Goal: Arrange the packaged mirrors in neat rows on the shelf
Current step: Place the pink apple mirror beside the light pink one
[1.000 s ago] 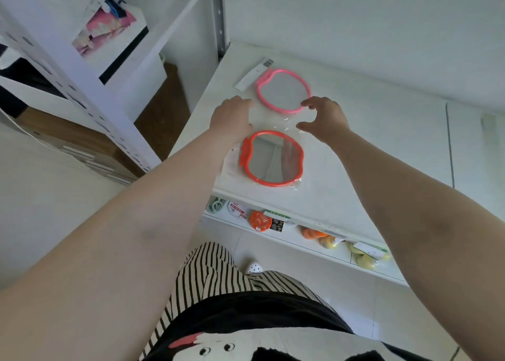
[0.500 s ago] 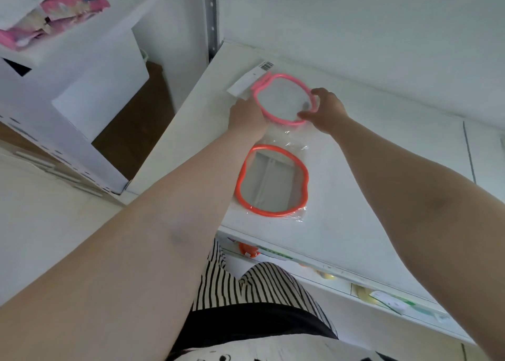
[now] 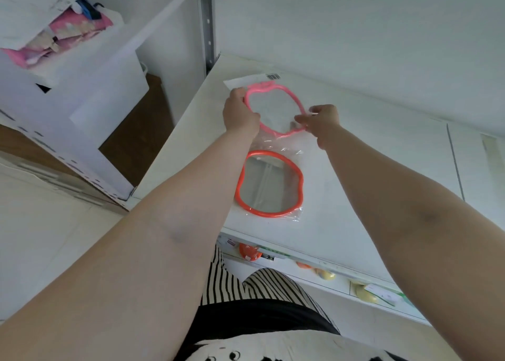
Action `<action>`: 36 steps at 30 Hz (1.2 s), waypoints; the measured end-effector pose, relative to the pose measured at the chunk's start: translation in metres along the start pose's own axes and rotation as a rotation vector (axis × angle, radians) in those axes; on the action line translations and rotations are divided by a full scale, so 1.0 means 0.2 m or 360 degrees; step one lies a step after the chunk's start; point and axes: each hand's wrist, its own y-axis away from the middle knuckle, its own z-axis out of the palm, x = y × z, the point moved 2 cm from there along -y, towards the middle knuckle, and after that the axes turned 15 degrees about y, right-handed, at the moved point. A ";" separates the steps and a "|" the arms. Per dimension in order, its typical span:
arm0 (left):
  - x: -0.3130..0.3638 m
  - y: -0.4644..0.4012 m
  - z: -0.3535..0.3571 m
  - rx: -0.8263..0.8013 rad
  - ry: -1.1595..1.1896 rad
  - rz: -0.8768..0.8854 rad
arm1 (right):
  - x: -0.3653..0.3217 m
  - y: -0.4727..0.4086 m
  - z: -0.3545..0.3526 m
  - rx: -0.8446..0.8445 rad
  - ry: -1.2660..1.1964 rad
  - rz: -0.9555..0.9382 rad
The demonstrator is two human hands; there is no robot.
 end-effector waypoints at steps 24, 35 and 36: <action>0.09 0.83 -0.42 -0.0526 0.0420 -0.0475 | 0.37 1.20 -0.12 0.0235 -0.0842 0.0365; -0.01 1.37 -0.15 -0.0916 0.0247 -0.0424 | 0.92 1.76 -0.29 0.0637 -0.0895 0.0697; -0.01 1.41 -0.10 -0.0953 0.0230 -0.0404 | 0.97 1.79 -0.33 0.0664 -0.0908 0.0715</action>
